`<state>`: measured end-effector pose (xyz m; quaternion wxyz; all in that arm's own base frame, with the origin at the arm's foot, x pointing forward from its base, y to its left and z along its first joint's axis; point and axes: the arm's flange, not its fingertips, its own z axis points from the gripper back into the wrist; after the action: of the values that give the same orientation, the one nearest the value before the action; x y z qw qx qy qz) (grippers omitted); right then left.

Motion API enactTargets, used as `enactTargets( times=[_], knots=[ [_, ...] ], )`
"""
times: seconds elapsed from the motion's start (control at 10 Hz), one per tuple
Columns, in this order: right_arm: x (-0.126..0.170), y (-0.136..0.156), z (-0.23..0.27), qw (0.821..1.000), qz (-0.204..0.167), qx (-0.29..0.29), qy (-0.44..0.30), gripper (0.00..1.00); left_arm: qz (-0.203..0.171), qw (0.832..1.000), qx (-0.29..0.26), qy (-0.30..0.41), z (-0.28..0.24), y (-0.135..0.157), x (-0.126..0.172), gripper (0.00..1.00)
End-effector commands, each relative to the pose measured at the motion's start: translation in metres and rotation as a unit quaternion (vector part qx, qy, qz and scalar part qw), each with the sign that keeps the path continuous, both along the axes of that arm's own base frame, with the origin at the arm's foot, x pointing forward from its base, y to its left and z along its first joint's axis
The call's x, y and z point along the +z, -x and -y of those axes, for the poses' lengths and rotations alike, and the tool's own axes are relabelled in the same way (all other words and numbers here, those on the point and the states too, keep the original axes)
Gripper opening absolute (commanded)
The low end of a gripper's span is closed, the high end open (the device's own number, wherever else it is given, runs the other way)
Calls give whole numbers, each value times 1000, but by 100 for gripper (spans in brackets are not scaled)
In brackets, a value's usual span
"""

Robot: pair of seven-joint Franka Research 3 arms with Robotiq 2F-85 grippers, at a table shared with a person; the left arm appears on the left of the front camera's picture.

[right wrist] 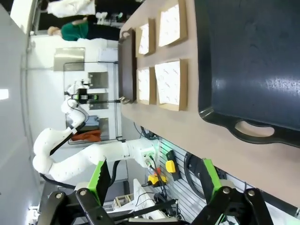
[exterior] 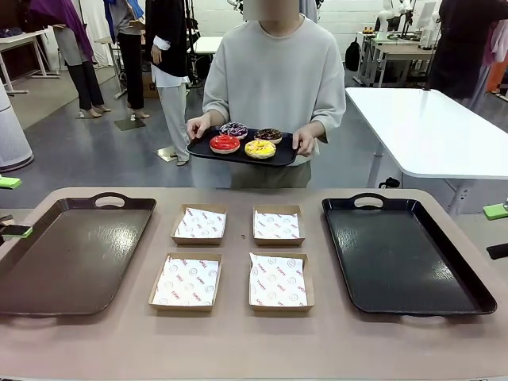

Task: Individually package the donuts and arrange them on the tray.
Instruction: Pick up one Paper togo box.

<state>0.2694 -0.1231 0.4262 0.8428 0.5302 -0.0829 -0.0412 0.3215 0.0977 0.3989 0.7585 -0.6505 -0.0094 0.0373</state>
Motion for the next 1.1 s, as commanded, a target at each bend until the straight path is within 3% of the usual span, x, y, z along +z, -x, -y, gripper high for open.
enactTargets(
  times=[0.0,0.4,0.6,1.0],
  knots=[
    [-19,22,-8,998,34,12,-49,100,7,999,9,-36,-8,3,-4,100],
    [-33,33,-2,990,62,20,-125,100,-13,997,13,-75,-14,2,-15,100],
    [-15,18,15,993,48,17,-104,100,-11,998,20,-55,-16,1,-11,100],
    [-15,18,15,993,48,17,-104,100,-11,998,20,-55,-16,1,-11,100]
  ],
)
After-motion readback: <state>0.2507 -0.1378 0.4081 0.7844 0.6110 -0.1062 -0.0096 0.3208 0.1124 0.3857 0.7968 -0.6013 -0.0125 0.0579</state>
